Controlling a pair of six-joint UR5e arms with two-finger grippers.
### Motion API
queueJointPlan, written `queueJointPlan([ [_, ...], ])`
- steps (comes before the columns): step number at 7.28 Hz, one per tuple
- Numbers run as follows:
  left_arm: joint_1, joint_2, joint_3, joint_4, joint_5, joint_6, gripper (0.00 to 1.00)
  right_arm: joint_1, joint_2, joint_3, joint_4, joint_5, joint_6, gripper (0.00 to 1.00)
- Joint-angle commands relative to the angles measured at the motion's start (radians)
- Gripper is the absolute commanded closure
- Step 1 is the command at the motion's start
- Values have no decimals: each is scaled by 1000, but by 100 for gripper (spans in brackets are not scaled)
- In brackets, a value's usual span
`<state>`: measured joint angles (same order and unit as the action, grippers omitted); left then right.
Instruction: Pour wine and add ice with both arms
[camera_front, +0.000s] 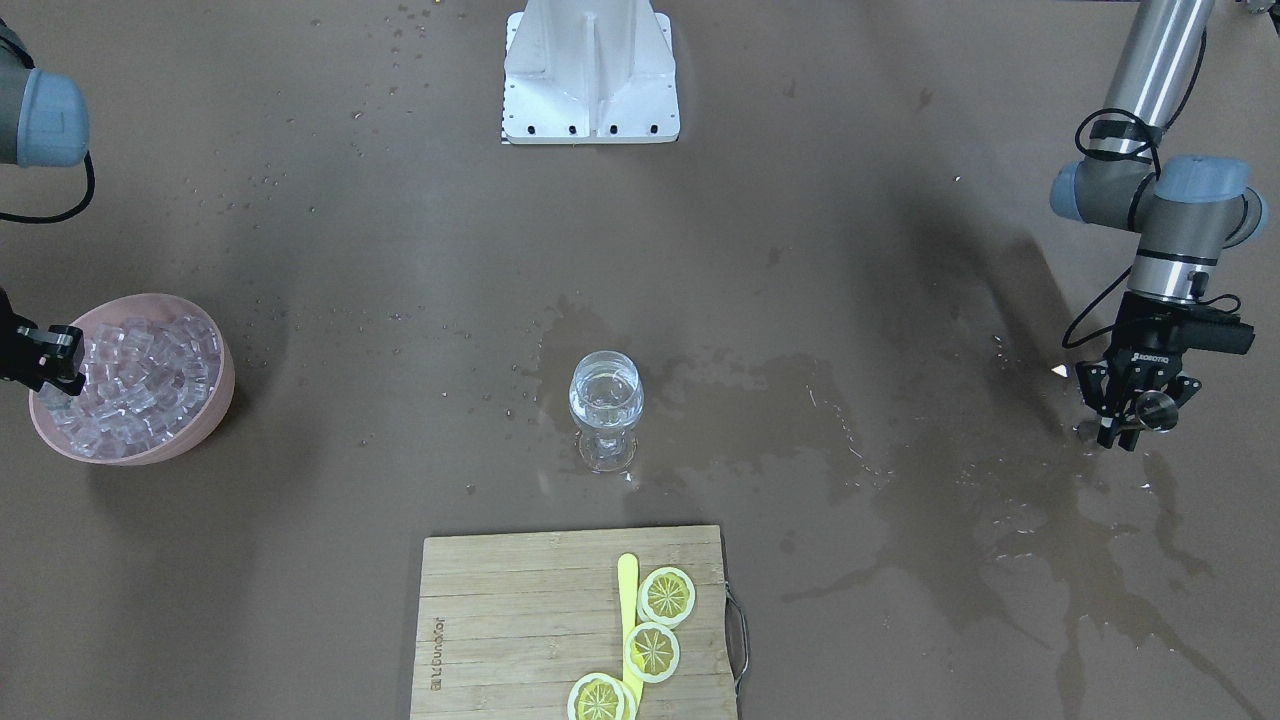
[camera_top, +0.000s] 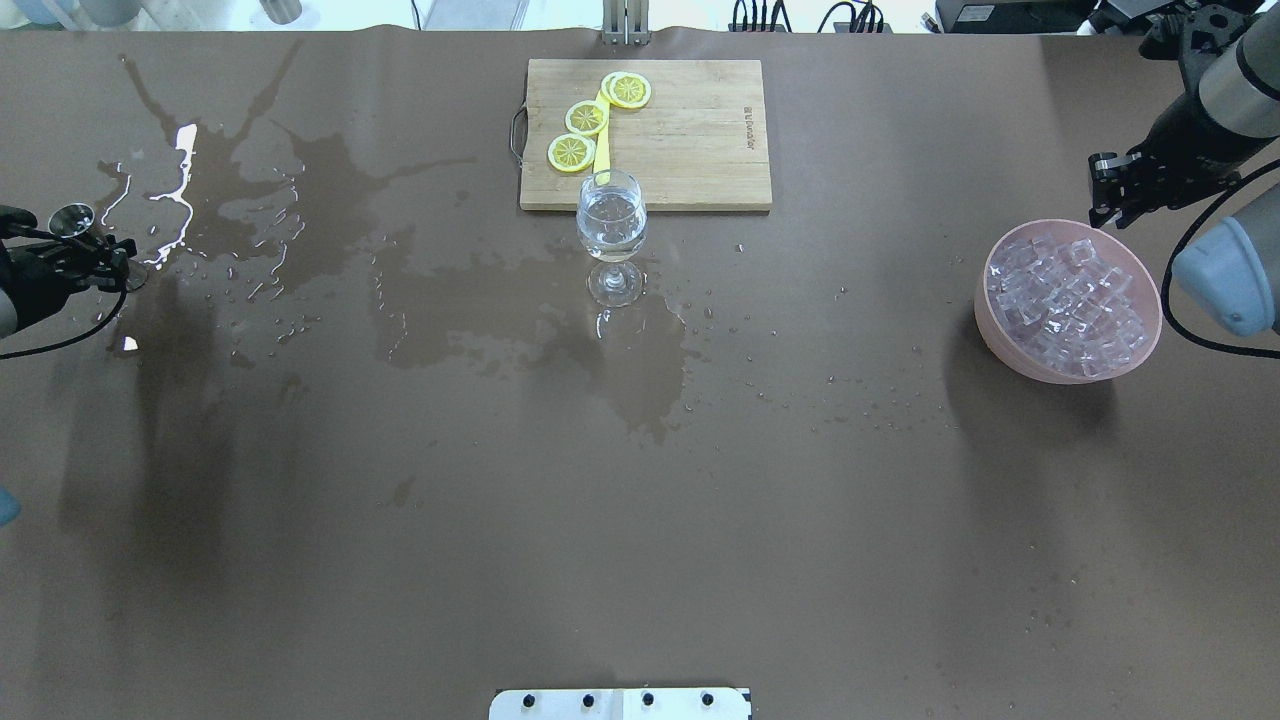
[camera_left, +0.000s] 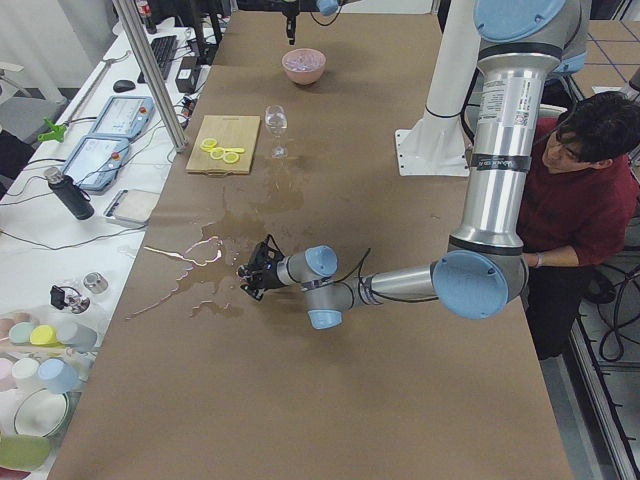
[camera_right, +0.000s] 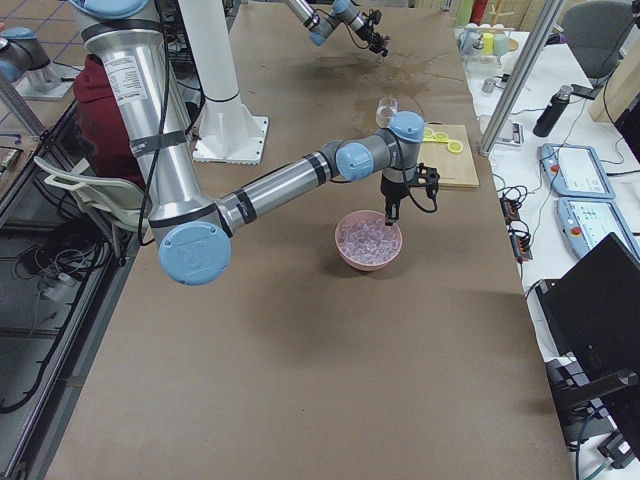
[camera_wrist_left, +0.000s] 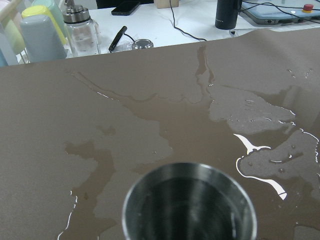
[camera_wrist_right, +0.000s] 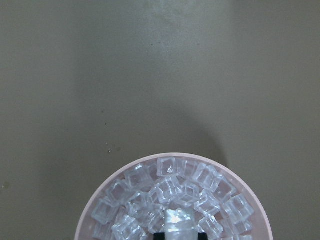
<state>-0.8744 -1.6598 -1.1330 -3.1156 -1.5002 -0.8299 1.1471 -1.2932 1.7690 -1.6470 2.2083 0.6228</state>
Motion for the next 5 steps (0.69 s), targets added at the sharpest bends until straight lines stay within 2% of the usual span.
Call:
queueJointPlan([
  [1,0,0,-1,0,0,0,73,0,0,6,0,-1,1,94],
  [4,0,0,-2,-1,0,-2,82,0,-2,7,0,-1,2,94],
  [5,0,0,-7,-1,-2,-2,91,3,-2,10,0,-1,2,94],
])
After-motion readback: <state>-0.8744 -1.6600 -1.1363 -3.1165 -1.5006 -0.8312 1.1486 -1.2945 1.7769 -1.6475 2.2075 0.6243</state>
